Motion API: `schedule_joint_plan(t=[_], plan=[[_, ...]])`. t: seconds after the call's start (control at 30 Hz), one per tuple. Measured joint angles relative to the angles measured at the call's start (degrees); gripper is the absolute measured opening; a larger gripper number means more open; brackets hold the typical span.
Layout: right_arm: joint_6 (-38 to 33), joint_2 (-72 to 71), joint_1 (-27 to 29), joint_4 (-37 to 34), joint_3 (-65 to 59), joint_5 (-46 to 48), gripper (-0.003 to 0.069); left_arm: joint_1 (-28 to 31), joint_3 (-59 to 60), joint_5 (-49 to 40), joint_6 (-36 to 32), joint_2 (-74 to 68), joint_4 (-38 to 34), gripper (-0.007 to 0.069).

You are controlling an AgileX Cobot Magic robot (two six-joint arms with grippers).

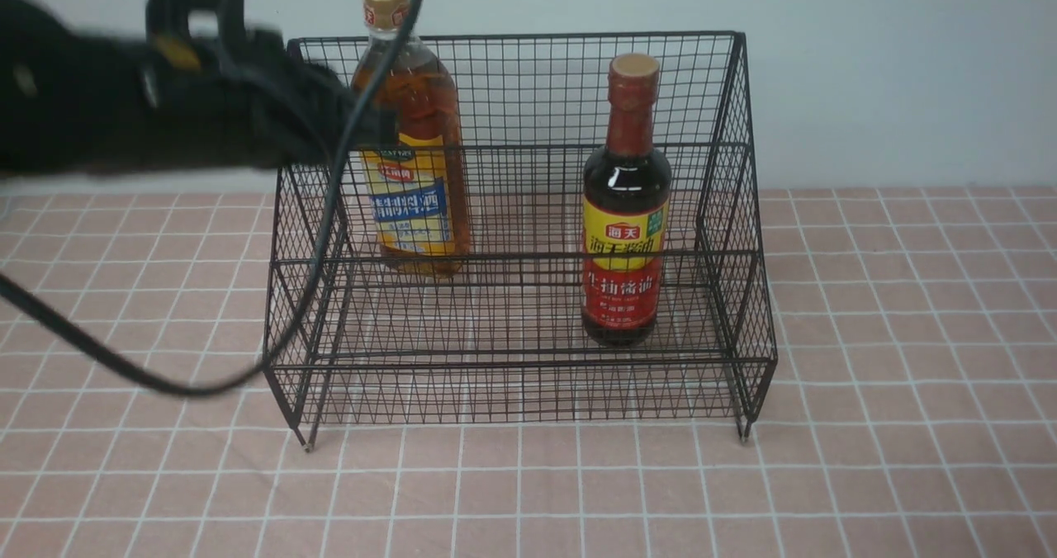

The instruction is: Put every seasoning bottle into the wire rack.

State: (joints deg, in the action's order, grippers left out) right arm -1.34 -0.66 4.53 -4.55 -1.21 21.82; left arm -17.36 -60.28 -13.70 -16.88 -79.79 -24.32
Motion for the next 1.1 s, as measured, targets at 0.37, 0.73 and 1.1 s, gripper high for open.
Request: schedule_joint_plan(t=[0.37,0.73,1.1], plan=[[0.0,0.0,0.0,0.0,0.0,0.0,-0.0015,-3.68,4.21,13.7,-0.26,-5.09,-2.96,-0.0007],[0.0,0.0,0.0,0.0,0.0,0.0,-0.0015,-3.87,4.21,21.61,0.25,-9.12,-3.39,-0.0007],[0.0,0.0,0.0,0.0,0.0,0.0,-0.0015,-3.87,4.21,26.63,0.41,-10.03,-3.39,-0.0007]])
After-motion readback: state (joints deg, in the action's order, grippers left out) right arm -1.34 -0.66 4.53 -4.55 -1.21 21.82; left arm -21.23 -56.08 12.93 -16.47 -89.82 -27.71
